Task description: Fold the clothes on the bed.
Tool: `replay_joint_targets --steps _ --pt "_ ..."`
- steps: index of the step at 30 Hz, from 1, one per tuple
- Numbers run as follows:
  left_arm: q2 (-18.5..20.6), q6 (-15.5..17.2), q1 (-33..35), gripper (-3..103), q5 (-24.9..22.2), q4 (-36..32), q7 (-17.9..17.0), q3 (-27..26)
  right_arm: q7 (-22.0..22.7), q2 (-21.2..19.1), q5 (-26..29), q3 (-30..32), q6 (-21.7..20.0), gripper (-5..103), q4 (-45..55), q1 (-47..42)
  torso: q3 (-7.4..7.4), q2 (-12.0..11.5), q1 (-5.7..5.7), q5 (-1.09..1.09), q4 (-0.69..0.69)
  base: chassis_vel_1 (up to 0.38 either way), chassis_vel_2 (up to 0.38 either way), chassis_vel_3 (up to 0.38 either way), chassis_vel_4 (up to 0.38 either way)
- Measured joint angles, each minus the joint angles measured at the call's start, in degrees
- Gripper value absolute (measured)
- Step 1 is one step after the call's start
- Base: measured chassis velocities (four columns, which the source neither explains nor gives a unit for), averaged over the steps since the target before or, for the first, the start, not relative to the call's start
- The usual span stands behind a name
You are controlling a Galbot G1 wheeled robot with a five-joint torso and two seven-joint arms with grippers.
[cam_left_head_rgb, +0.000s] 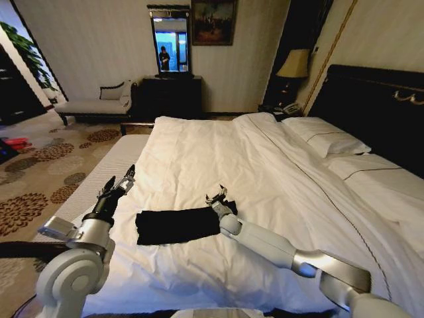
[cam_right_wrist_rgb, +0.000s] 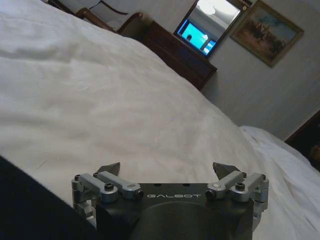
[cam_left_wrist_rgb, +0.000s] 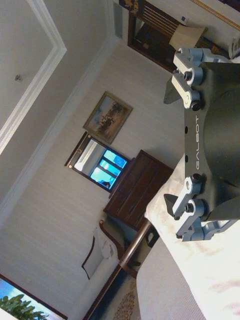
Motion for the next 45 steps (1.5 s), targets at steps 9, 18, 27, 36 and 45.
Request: replay_joint_targets --steps 9,18,27,36,45 --pt "-1.45 0.06 -0.31 100 1.63 0.23 0.02 1.42 1.10 -1.82 2.30 -0.67 1.70 100 6.15 -1.96 0.00 0.00 0.00 0.01 0.03 0.000 0.000 0.000 0.000" --pt "-0.26 0.09 -1.78 100 1.72 2.33 0.07 2.06 -2.49 -3.15 0.08 1.05 8.71 100 8.59 -5.46 0.00 -0.01 0.01 0.00 0.02 0.000 0.000 0.000 0.000" --pt "2.35 -0.34 -3.09 100 1.48 4.77 0.08 1.40 -3.20 -7.12 -1.97 2.85 10.89 100 17.49 -10.62 0.00 0.00 0.01 -0.01 0.02 0.000 0.000 0.000 0.000" --pt "3.21 -0.38 -4.99 100 1.40 6.97 0.08 1.97 -2.41 -11.12 -0.37 5.25 10.89 100 24.72 -16.93 0.00 0.00 0.00 0.00 0.00 0.000 0.000 0.000 0.000" --pt "2.25 -0.28 -5.86 100 0.91 7.43 -0.08 2.20 -0.81 -6.69 2.24 9.66 8.36 100 18.62 -8.04 0.00 0.00 0.01 0.00 0.05 0.000 0.000 0.000 0.000"
